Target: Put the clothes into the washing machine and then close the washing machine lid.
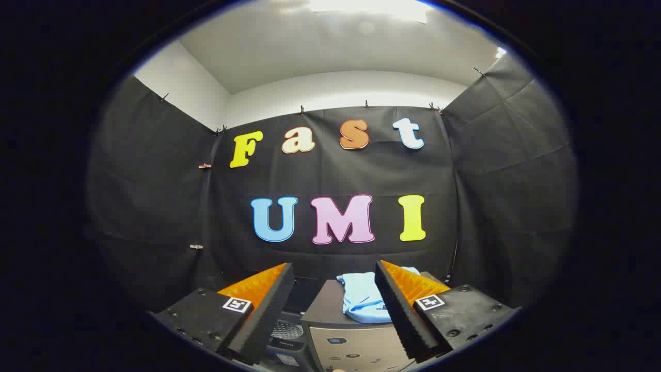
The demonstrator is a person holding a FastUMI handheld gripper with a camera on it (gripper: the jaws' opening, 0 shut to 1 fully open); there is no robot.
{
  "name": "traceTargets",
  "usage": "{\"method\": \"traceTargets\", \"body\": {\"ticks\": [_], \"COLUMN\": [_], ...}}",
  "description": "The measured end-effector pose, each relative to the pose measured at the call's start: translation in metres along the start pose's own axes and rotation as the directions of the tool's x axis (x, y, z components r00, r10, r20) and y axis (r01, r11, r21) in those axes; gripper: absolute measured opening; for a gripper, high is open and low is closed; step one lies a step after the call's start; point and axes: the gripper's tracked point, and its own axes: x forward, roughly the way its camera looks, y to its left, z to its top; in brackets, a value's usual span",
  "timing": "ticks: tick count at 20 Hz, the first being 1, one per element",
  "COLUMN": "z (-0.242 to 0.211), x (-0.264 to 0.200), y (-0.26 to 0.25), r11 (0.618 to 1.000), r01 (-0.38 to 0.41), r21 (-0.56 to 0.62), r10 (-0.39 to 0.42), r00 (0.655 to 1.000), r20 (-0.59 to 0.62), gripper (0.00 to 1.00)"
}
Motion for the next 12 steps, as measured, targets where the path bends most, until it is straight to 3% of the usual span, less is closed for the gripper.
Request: {"method": "traceTargets", "body": {"ticks": [12], "z": [-0.003], "x": [0.005], "y": [-0.013], "r11": [1.0], "r01": [0.029], "r21": [0.003], "r10": [-0.029], "r00": [0.999], "r20": [-0.017], "gripper": [0.99]}}
